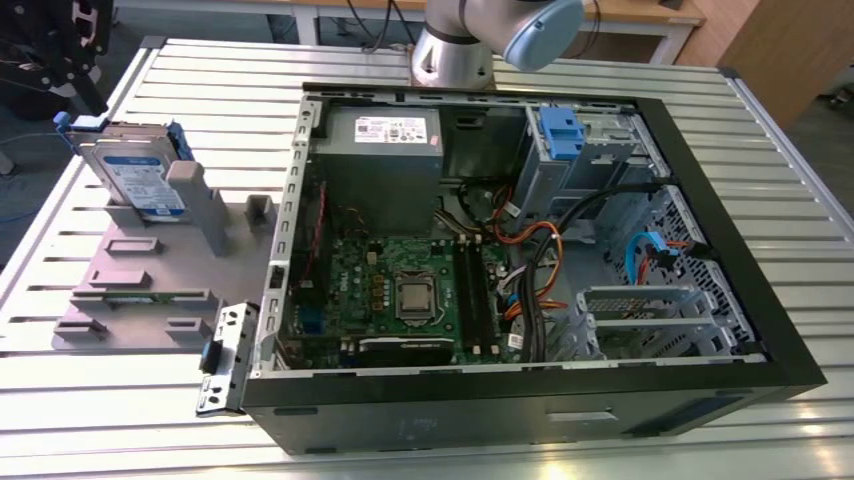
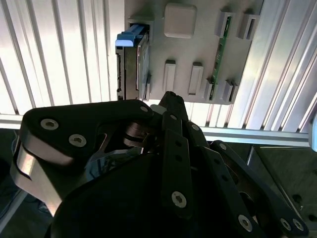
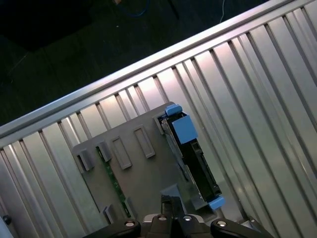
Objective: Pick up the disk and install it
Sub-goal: 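Pick up the disk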
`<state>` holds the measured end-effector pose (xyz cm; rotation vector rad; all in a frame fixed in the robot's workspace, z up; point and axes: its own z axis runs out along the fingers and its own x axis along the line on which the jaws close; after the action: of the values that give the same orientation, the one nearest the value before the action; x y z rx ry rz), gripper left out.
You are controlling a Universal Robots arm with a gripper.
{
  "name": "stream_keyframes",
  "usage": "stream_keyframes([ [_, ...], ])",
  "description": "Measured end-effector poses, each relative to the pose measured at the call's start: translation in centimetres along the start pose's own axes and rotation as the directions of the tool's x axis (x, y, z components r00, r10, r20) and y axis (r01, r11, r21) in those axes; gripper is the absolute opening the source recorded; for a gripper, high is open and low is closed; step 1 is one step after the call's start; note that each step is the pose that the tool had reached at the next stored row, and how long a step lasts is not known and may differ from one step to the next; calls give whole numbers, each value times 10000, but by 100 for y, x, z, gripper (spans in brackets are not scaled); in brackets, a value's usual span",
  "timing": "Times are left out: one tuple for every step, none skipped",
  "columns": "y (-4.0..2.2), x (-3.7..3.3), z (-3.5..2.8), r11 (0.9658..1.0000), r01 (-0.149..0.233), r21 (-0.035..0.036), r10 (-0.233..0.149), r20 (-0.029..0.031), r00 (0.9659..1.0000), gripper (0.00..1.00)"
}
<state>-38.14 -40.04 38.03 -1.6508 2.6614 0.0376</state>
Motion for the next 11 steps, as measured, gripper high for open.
stream_keyframes([
  [0, 0, 0, 10000, 12, 0, -12, 0, 10000, 11],
  [0, 0, 0, 10000, 22, 0, -22, -1, 10000, 11],
  [0, 0, 0, 10000, 33, 0, -33, -1, 10000, 11],
  [0, 0, 0, 10000, 42, -1, -42, -1, 10000, 11],
  [0, 0, 0, 10000, 52, -1, -52, -1, 10000, 11],
  [0, 0, 0, 10000, 61, -1, -61, -1, 10000, 11],
  [0, 0, 0, 10000, 71, -1, -71, -1, 10000, 11],
  [0, 0, 0, 10000, 81, -2, -81, -2, 10000, 11],
  [0, 0, 0, 10000, 90, -2, -90, -2, 10000, 11],
  [0, 0, 0, 10000, 99, -2, -99, -2, 10000, 11],
  [0, 0, 0, 9999, 107, -2, -107, -2, 9999, 11],
])
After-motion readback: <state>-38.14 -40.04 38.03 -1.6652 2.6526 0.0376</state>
